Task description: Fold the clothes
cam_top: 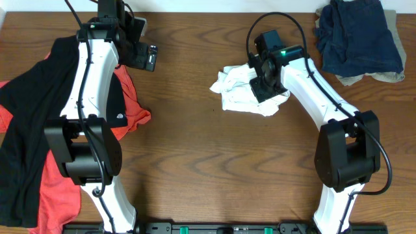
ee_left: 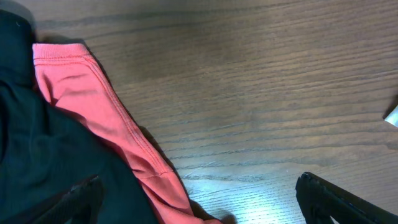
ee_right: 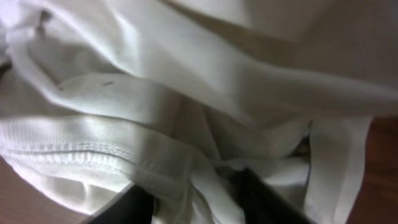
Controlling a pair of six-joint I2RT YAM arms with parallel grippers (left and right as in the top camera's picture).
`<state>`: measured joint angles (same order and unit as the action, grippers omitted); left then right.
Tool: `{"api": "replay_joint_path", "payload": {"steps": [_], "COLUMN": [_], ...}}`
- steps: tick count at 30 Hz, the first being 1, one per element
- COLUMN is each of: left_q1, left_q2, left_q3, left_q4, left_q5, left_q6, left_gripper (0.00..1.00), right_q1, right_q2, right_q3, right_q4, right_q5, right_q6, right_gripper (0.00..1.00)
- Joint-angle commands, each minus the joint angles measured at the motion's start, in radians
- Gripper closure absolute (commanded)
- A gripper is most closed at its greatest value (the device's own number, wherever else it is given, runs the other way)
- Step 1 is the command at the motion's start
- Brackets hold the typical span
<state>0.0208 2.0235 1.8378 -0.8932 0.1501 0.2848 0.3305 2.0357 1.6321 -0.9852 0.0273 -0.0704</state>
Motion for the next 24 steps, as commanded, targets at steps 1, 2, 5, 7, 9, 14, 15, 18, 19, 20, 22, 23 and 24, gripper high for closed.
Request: {"api": "replay_joint_path", "payload": {"steps": [1,2,5,7,9,14,15,18,19,20,22,23,24], "left_q1": [0.002,0.002,0.002,0.002,0.002,0.002,0.002,0.002,0.002,0.002,0.002,0.002,0.002], "left_q2": [-0.005,-0.005,-0.005,-0.005,-0.005,-0.005,-0.005,-0.005,-0.005,-0.005,-0.005,-0.005,-0.005], "left_q3": [-0.001,-0.001,-0.001,-0.001,-0.001,-0.001,-0.001,-0.001,-0.001,-0.001,-0.001,-0.001,-0.001], "left_q4": [-0.003,-0.003,-0.003,-0.003,-0.004,-0.004,-0.004,-0.004,-0.004,-0.004,-0.004,-0.004,-0.004], "left_q5": [-0.002,-0.002,-0.002,-0.002,-0.002,-0.002,-0.002,-0.002,-0.002,-0.002,-0.002,-0.002,-0.002], "left_q6": [-0.013,-0.013,-0.013,-0.013,-0.013,-0.013,-0.013,-0.013,-0.013,-0.013,-0.013,-0.013,-0.013], "left_gripper": [0.00,0.00,0.00,0.01,0.01,0.01,0.01,0.01,0.01,0.00,0.01,0.00,0.00], "right_q1": [-0.009,-0.008,-0.008,-0.006,0.005,0.079,0.104,0.183,0.211,0.235,0.287,0.311,0.332], "right_q2": [0.001,0.001,0.000,-0.003,-0.015,-0.031,-0.031,-0.031,-0.031,-0.031,-0.030,-0.027,-0.027], "right_q3": [-0.006,-0.006,0.015,0.056,0.113,0.232,0.245,0.243,0.233,0.222,0.199,0.186,0.173], "right_q4": [0.012,0.021,0.027,0.004,-0.032,-0.119,-0.135,-0.161,-0.165,-0.166,-0.172,-0.171,-0.171], "right_q5": [-0.010,-0.013,-0.068,-0.119,-0.169,-0.265,-0.274,-0.288,-0.291,-0.291,-0.291,-0.290,-0.289], "right_q6": [-0.017,-0.017,-0.017,-0.017,-0.018,-0.036,-0.036,-0.035,-0.027,-0.018,-0.012,-0.006,-0.004], "right_gripper": [0.78,0.91,0.99,0.99,0.99,0.99,0.99,0.99,0.99,0.99,0.99,0.99,0.98]}}
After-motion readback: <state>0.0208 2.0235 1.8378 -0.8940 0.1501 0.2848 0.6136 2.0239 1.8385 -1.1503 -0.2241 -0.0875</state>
